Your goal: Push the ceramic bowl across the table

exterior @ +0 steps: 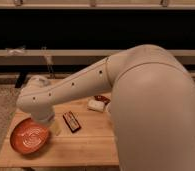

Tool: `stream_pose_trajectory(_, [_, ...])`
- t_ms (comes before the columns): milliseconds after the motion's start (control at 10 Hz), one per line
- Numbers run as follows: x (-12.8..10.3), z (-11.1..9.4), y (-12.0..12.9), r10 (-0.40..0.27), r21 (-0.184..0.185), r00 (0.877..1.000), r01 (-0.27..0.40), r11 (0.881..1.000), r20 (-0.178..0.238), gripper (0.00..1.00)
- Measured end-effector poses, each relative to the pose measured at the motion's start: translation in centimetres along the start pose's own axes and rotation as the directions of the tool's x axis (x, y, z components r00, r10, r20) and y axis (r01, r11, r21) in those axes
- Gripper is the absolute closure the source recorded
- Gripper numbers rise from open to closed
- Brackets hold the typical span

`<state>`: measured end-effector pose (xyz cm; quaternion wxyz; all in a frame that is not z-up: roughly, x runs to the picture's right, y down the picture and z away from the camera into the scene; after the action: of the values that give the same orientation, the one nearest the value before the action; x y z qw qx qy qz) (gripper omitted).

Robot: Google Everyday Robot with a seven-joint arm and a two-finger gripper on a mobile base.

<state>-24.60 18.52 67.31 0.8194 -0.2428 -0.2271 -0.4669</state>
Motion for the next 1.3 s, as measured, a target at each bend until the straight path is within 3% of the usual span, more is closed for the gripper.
stream_pose_trajectory(900, [0.0, 0.8, -0.4, -0.022, -0.003, 1.000, 0.022, 1.000, 0.008, 0.20])
stream_pose_trajectory(1000, [-0.4, 1.5, -1.4, -0.046, -0.001, 0.999, 0.046, 0.999, 0.017, 0.20])
stream_pose_trajectory(1100, [-0.9, 3.4, -4.7, -0.096, 0.006, 0.995, 0.096, 0.995, 0.036, 0.20])
stream_pose_trajectory(1300, [-1.9, 5.8, -7.9, -0.146, 0.007, 0.987, 0.145, 0.989, 0.062, 0.20])
